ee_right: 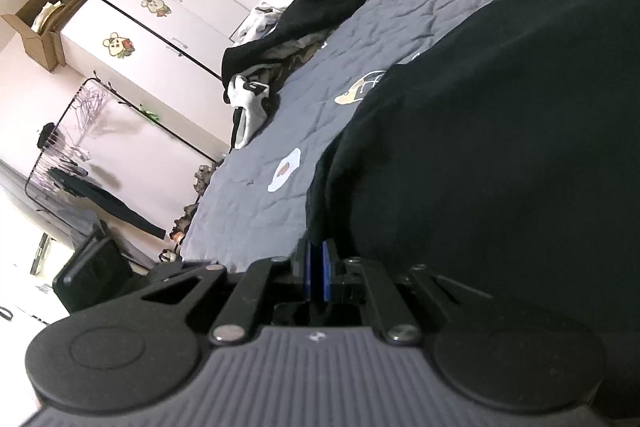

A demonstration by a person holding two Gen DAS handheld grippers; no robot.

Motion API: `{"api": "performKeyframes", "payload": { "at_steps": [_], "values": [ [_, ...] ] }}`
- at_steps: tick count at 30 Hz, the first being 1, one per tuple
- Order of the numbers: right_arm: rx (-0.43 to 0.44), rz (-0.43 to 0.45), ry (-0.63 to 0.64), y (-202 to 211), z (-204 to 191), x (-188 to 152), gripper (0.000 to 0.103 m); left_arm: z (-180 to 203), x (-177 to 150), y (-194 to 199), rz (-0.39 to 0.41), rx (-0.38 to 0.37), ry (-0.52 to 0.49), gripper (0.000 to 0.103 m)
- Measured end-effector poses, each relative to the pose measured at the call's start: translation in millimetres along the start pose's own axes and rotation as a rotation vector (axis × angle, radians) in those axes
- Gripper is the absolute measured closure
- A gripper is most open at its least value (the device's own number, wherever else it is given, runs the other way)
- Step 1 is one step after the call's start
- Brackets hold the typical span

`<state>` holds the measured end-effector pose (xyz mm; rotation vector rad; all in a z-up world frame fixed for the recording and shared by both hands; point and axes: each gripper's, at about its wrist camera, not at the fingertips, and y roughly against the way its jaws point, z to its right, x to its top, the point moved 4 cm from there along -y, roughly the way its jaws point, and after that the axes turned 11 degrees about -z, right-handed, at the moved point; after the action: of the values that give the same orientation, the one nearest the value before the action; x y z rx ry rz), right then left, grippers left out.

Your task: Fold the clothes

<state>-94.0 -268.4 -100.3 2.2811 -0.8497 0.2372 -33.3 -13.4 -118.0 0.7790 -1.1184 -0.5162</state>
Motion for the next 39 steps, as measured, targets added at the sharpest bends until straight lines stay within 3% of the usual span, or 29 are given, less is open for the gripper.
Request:
{"api": "performKeyframes", "payload": {
  "at_steps": [4, 9, 16, 17, 18, 20, 23, 26, 29, 31, 33, 39],
  "values": [
    [0.017, 0.003, 0.012, -0.1, -5.1, 1.2, 0.097, -5.8, -7.0, -0.6, -0.018, 0.042, 0.016, 0.103],
    [0.035, 0.01, 0.029, 1.7, -11.9, 3.5, 0.097, 14.2, 5.1, 3.6, 0.045, 0.006, -0.063, 0.102],
    [0.035, 0.007, 0.031, 0.6, -12.0, 4.0, 0.097, 35.7, 7.3, -4.2, 0.038, -0.014, -0.164, 0.097],
    [0.035, 0.005, 0.032, 0.4, -11.7, 4.1, 0.097, 35.1, 7.1, -3.1, 0.045, -0.011, -0.161, 0.089],
    [0.035, 0.005, 0.032, 0.2, -11.6, 4.1, 0.097, 34.5, 7.0, -2.0, 0.052, -0.009, -0.158, 0.07],
    [0.036, 0.003, 0.033, -0.4, -12.2, 4.0, 0.097, 35.6, 8.8, -2.4, 0.061, -0.008, -0.163, 0.053],
    [0.038, -0.003, 0.037, -1.1, -13.1, 2.8, 0.097, 39.4, 13.7, -5.6, 0.067, -0.012, -0.181, 0.053],
    [0.044, -0.009, 0.041, -2.4, -14.3, 1.6, 0.097, 43.1, 18.2, -9.3, 0.071, -0.015, -0.199, 0.063],
    [0.048, -0.01, 0.047, -2.2, -16.3, 0.5, 0.097, 44.3, 18.4, -20.5, 0.034, -0.022, -0.212, 0.063],
    [0.048, -0.011, 0.047, -2.8, -16.9, 0.0, 0.097, 42.9, 17.7, -25.4, 0.012, -0.036, -0.199, 0.076],
    [0.053, -0.006, 0.047, -2.4, -17.3, 0.0, 0.095, 41.4, 17.0, -30.3, -0.01, -0.05, -0.186, 0.094],
    [0.049, 0.04, 0.063, 7.1, -16.1, 4.7, 0.094, 29.3, 5.9, -13.6, -0.006, -0.057, -0.135, 0.096]
  ]
}}
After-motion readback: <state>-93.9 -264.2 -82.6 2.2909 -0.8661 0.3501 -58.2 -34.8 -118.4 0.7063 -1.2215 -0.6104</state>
